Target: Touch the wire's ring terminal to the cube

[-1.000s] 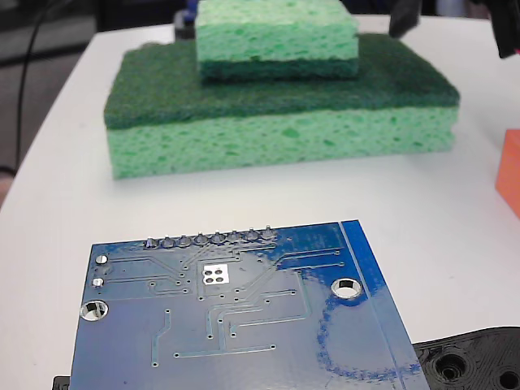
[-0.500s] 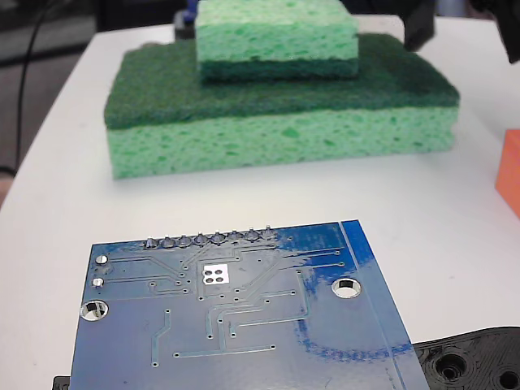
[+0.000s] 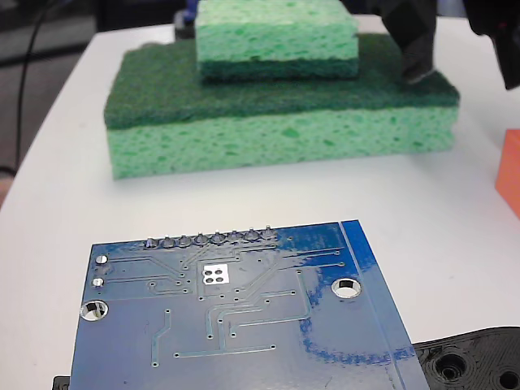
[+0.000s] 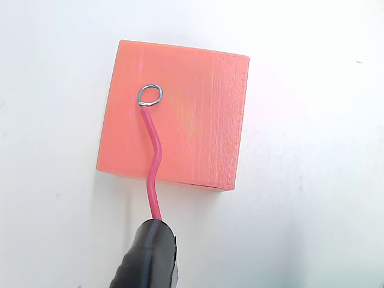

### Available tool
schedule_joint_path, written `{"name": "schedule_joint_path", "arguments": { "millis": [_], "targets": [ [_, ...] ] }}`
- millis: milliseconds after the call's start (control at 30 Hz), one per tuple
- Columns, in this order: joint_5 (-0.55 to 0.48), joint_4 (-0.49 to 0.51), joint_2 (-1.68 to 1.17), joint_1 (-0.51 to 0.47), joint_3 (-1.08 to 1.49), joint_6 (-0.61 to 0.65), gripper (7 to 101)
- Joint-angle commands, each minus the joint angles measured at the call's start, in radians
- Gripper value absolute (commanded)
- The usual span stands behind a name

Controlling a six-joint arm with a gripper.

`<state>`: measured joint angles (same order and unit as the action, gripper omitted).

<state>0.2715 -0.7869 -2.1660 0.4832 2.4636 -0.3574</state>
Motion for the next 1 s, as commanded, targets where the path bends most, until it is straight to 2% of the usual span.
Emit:
{"name": "schedule_joint_path", "arguments": {
  "millis": [33,800,1000],
  "targets": [
    [-0.002,0.0,-0.006,0.0,-0.005,0.002,100.3],
    [-0.003,-0.018,-0.015,-0.011,-0.018,0.017,100.3],
    [-0.018,-0.041,-0.052,-0.054,-0.048,0.069,100.3]
  ]
}}
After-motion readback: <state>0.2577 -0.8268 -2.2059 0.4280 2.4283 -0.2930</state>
